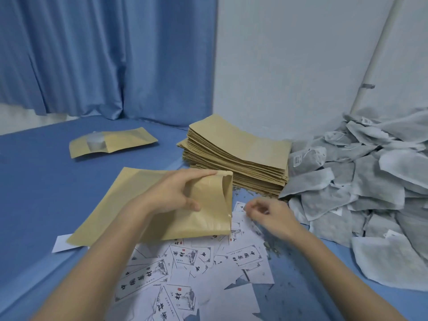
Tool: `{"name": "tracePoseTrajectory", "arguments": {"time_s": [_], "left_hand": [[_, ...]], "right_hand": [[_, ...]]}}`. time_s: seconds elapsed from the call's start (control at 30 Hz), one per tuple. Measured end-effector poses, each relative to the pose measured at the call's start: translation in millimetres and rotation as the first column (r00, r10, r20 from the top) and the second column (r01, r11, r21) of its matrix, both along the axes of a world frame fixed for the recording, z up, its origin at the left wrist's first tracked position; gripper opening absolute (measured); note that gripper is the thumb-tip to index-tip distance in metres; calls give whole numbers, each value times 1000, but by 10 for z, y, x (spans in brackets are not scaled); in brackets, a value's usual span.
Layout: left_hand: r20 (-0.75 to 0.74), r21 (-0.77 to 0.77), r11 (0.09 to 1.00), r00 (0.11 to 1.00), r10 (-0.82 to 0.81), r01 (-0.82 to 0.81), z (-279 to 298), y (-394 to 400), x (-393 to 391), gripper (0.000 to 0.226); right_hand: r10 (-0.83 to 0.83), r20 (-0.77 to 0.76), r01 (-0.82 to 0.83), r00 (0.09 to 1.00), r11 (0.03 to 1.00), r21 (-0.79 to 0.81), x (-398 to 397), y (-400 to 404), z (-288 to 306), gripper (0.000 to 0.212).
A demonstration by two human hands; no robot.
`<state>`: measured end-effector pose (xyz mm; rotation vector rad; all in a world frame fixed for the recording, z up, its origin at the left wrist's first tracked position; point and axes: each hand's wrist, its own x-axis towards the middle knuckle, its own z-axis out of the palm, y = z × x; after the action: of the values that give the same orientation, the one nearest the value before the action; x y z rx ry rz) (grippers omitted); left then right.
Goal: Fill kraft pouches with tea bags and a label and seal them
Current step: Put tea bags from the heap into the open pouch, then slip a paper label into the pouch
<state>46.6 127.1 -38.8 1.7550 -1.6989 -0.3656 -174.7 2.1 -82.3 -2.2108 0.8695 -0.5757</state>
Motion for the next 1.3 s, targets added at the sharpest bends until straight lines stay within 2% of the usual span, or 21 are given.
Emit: {"name": "tracePoseTrajectory", "arguments": {"time_s": [0.03, 0.07, 0.1, 0.13, 0.17, 0.23, 0.3, 0.4, 0.47, 0.53, 0.63, 0.73, 0.8, 0.9, 1.0, 1.1, 1.17, 1.23, 1.3], "left_hand": [[-6, -2, 1000, 1000, 8, -9, 0, -9, -5, 90], [-10, -5, 1000, 1000, 14, -14, -2, -21, -12, 90], [-7, -7, 1000, 1000, 16, -16, -6, -30, -20, 91], [2, -8, 1000, 1000, 17, -17, -10, -35, -26, 91], [10, -8, 1000, 1000, 19, -19, -14, -34, -29, 92], [14, -3, 1000, 1000, 22, -22, -12, -23, -24, 93], [17, 0, 1000, 1000, 23, -23, -9, -13, -21, 93], [26, -6, 1000, 1000, 12, -12, -8, -6, -35, 92], [24, -9, 1000, 1000, 9, -9, -12, -8, -43, 92], [13, -9, 1000, 1000, 14, -14, -7, -6, -50, 91], [-1, -2, 1000, 1000, 13, -13, 14, 6, -56, 90], [-20, -3, 1000, 1000, -8, 8, 45, 15, -94, 89], [-42, -20, 999, 998, -37, 36, 74, 13, -146, 88], [-135, -57, 993, 985, -106, 99, 121, 1, -200, 86], [-202, -66, 986, 965, -165, 154, 158, -20, -261, 83], [-190, -54, 977, 958, -215, 208, 149, -61, -368, 80], [-179, -53, 975, 958, -224, 218, 158, -60, -431, 78], [-163, -82, 974, 961, -222, 211, 203, -31, -478, 77], [-78, -136, 970, 974, -214, 202, 247, 10, -532, 78]], "right_hand": [[26, -192, -39, 981, 997, -63, -28, -13, -57, 17], [43, -346, -79, 937, 993, -91, -42, -30, -129, 41], [45, -424, -97, 904, 990, -103, -31, -34, -180, 61], [40, -445, -103, 895, 988, -119, -17, -17, -194, 72], [39, -421, -103, 906, 986, -132, 2, -8, -200, 73], [31, -366, -84, 930, 988, -131, 38, -25, -196, 60], [15, -338, -42, 941, 996, -74, 46, -55, -170, 44], [3, -283, -3, 959, 1000, 1, 1, -95, -129, 31], [-26, -165, 40, 986, 996, 80, -71, -111, -81, 16], [-57, -52, 63, 997, 992, 113, -159, -119, -7, 11], [-89, 142, 82, 986, 995, 54, -201, -118, 138, 7], [-47, 311, 98, 949, 984, -150, -91, -15, 310, 7], [74, 304, 2, 950, 970, -242, 35, 91, 385, 10], [203, 174, -139, 964, 937, -322, 211, 195, 406, 27], [204, 100, -158, 974, 925, -345, 309, 230, 384, 25], [155, -90, -173, 984, 953, -247, 396, 261, 378, 26], [183, -245, -245, 952, 936, -252, 444, 253, 419, 24], [192, -220, -248, 957, 932, -265, 437, 253, 499, 18], [161, -149, -203, 976, 920, -336, 379, 227, 556, 11]]}}
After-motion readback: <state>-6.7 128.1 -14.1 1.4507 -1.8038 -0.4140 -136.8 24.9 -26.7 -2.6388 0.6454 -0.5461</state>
